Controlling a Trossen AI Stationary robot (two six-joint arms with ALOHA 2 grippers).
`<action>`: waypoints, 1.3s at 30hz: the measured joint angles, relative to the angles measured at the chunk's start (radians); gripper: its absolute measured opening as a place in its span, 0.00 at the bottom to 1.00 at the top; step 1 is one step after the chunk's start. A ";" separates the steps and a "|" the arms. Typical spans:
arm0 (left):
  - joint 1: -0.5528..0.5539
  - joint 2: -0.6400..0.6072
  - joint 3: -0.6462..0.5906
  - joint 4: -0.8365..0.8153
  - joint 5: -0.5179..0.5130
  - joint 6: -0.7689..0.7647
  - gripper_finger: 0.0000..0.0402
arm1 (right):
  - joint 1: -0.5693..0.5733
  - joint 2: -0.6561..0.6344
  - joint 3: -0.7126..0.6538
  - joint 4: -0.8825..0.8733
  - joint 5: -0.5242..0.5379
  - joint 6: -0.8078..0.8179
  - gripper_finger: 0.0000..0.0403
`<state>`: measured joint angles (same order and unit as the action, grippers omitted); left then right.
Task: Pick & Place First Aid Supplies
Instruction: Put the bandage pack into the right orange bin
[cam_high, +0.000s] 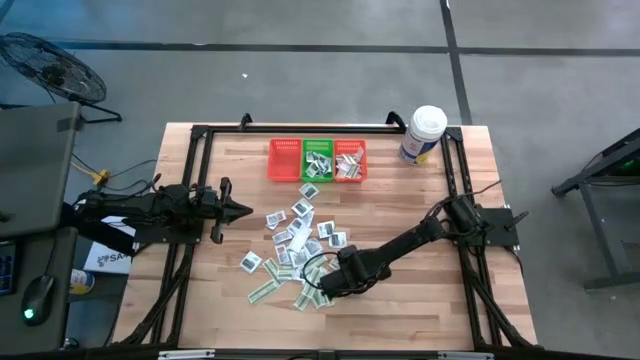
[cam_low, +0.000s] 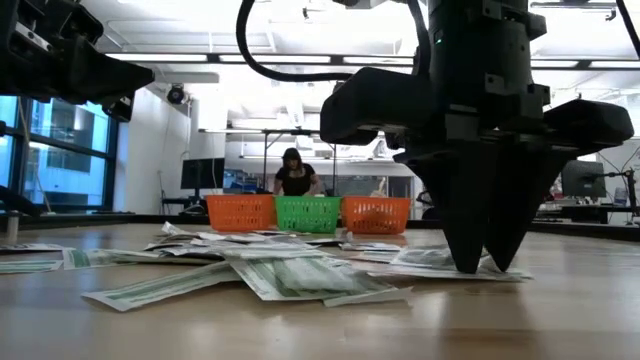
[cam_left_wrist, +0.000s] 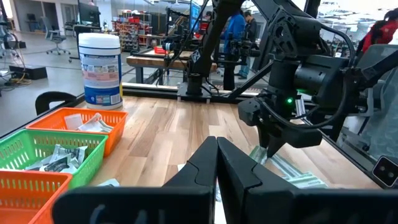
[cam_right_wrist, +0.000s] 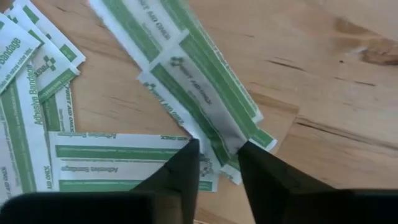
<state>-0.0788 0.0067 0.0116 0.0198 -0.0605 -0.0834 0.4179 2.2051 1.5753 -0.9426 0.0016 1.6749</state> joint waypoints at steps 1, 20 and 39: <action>0.000 0.000 0.000 0.000 0.000 0.000 0.00 | 0.000 -0.001 -0.001 0.000 0.002 -0.004 0.20; 0.000 0.000 0.000 0.000 0.000 0.000 0.00 | -0.004 -0.159 -0.002 -0.007 0.124 -0.018 0.01; 0.000 0.000 0.000 0.000 0.000 0.000 0.00 | -0.058 -0.208 -0.002 -0.043 0.107 -0.111 0.00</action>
<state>-0.0789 0.0070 0.0116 0.0196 -0.0605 -0.0834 0.3599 1.9972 1.5734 -0.9859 0.1089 1.5639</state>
